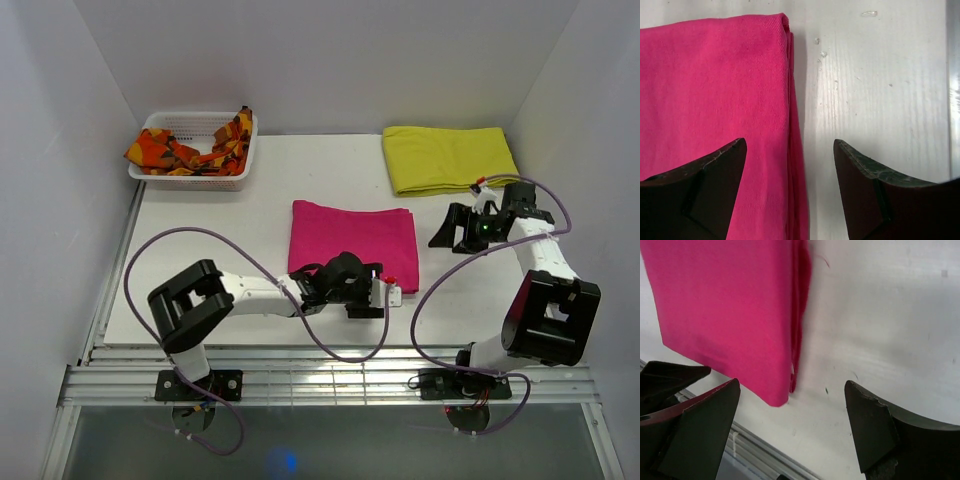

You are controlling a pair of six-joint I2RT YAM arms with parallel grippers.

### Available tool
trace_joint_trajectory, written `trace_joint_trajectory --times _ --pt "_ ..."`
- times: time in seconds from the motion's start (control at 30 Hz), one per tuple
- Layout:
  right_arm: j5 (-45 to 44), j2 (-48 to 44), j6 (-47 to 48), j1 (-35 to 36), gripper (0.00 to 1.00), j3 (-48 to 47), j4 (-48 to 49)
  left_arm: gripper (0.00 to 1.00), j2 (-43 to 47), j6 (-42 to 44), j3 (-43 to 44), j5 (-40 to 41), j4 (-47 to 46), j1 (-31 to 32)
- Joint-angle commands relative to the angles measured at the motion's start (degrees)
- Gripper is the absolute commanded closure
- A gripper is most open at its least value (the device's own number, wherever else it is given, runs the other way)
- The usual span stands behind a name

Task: Fold and stack the trousers
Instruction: Neatly place the folded trousers to the corner

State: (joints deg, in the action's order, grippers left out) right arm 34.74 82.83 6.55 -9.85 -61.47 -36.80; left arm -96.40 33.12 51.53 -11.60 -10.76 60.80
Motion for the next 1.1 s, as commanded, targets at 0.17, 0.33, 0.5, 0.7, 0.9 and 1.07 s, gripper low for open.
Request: trace_joint_trajectory --times 0.17,0.33,0.5,0.7,0.9,1.07 --pt "5.4 -1.4 -1.9 -6.0 0.10 9.5 1.0 0.22 -8.7 4.4 9.2 8.8 -5.9 1.8" --pt "6.1 0.7 -3.7 -6.3 0.10 13.1 3.9 0.24 -13.0 6.7 11.0 10.1 -5.8 4.9" --pt "8.5 2.1 -6.1 -7.0 0.10 16.9 7.7 0.25 -15.7 6.5 11.3 12.4 -5.8 6.9" --pt "11.6 3.3 -10.1 -7.0 0.10 20.8 12.2 0.42 -19.3 6.2 13.9 15.9 -3.7 6.9" --pt "12.0 3.6 -11.9 -7.0 0.10 23.3 15.1 0.83 -21.0 1.3 16.1 15.3 -0.3 5.7" --pt "12.3 4.2 -13.5 -6.9 0.10 24.9 17.8 1.00 -18.5 -8.5 19.7 7.5 5.3 2.3"
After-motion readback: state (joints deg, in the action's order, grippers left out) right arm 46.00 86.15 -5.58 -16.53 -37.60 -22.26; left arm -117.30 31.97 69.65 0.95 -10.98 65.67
